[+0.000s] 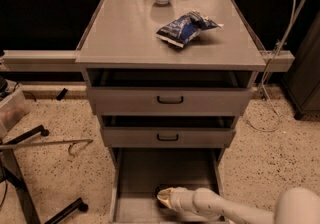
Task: Pick rxbar chocolate from bottom drawer and place on counter
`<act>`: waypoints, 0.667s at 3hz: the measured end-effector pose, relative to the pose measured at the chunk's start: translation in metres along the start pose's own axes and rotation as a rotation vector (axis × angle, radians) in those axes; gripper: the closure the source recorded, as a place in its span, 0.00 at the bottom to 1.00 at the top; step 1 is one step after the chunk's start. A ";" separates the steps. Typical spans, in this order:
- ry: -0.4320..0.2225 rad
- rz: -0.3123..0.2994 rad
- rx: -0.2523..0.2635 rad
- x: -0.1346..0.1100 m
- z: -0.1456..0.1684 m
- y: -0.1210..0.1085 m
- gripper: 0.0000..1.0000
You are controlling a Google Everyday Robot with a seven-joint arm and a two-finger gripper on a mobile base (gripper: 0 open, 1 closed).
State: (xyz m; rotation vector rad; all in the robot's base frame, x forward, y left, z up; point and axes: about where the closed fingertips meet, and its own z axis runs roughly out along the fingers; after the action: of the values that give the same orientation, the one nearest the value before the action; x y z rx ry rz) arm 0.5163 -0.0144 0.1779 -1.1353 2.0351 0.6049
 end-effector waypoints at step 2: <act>-0.223 -0.024 -0.008 -0.083 -0.131 0.015 1.00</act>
Offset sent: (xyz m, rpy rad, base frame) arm -0.0557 -0.0906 0.2436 0.2560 -0.2185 -0.0257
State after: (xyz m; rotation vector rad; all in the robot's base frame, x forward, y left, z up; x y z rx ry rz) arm 0.4854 -0.0533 0.3260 -1.0462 1.8287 0.6954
